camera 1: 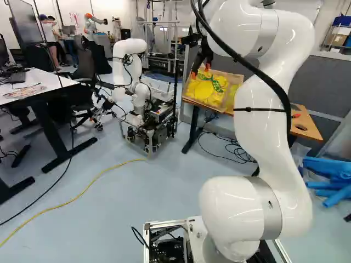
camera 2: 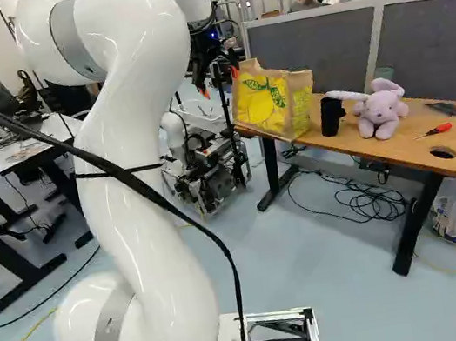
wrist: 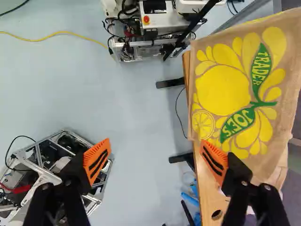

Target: Pick up the bag on the ground and place it on the table

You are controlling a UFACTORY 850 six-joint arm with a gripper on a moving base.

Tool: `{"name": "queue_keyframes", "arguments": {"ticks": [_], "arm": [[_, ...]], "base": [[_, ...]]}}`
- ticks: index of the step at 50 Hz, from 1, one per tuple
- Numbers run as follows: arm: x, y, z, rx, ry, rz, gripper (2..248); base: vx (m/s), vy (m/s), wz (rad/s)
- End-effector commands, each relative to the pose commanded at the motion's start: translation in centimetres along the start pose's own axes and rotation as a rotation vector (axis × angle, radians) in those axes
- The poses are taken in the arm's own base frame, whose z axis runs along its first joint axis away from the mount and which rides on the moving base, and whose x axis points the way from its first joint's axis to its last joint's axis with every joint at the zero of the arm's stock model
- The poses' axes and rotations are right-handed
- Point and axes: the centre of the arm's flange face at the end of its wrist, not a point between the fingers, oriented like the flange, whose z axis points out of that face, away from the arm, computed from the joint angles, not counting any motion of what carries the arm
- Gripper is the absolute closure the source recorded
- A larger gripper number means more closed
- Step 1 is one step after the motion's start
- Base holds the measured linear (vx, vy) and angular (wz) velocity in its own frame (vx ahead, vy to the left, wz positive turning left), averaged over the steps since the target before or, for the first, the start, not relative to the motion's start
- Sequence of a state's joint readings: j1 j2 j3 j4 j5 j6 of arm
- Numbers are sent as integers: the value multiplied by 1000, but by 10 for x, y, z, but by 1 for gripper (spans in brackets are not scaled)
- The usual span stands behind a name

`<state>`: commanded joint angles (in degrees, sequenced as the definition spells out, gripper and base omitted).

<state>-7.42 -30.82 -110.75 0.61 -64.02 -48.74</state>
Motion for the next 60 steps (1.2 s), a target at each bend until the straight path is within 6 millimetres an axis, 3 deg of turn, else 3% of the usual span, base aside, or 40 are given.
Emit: {"name": "queue_keyframes", "arguments": {"ticks": [20,60], "arm": [[0,-2,-1,2,-1,-2,3],[-1,-4,-1,4,-2,-3,3]], "base": [[-146,118,-7],[-3,1,2]]}}
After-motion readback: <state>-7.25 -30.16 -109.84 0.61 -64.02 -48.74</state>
